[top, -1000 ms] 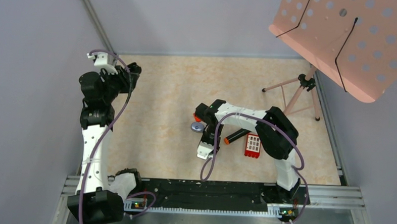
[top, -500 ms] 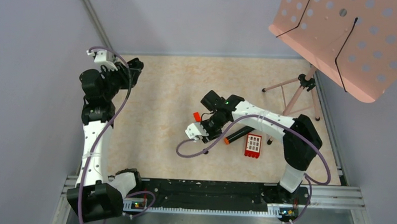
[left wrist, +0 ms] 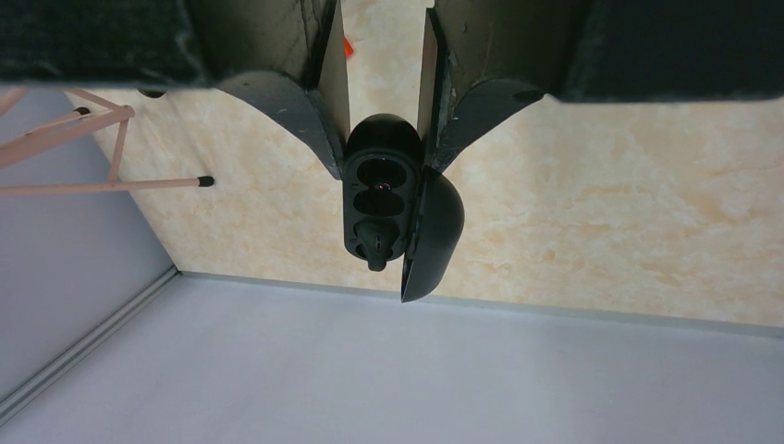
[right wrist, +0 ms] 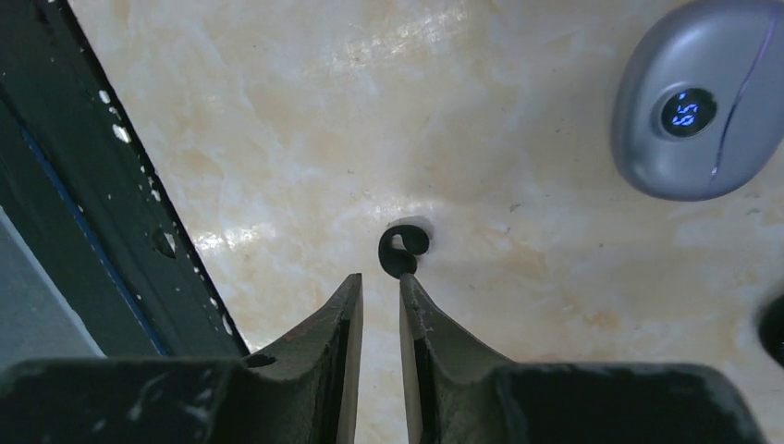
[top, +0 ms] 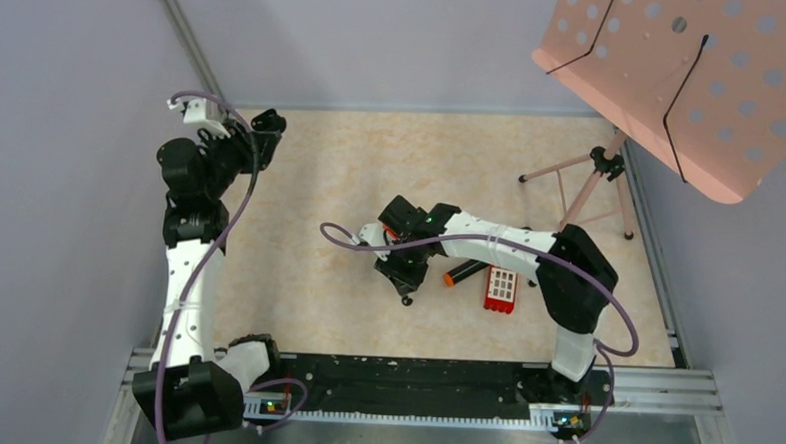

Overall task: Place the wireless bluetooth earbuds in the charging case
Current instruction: Pick up the earbud from the center of the board.

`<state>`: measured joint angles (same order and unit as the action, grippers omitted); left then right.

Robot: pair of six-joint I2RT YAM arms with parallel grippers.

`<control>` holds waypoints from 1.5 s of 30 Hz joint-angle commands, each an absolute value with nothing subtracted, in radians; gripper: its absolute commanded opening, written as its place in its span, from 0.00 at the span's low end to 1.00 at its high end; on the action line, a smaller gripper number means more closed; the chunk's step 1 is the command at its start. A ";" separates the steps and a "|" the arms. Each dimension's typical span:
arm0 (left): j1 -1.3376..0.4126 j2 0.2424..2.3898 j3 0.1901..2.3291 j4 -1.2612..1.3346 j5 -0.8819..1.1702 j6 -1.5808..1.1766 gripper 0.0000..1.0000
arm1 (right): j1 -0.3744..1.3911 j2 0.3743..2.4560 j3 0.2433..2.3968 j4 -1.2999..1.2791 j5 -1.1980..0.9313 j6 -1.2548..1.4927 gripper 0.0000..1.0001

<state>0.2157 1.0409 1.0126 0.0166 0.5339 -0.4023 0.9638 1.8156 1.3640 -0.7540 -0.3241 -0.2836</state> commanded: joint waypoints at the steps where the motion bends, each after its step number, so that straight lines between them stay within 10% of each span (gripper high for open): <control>1: 0.221 1.000 0.984 0.084 0.532 -0.435 0.00 | 0.983 1.861 1.408 -0.729 -0.289 -0.118 0.20; 45: 0.221 0.910 0.944 0.032 0.517 -0.416 0.00 | 1.034 1.925 1.348 -0.722 -0.190 -0.074 0.24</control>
<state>0.2157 0.9367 0.9482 -0.0017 0.5259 -0.4175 1.0153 1.9121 1.3525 -0.7399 -0.2050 -0.0818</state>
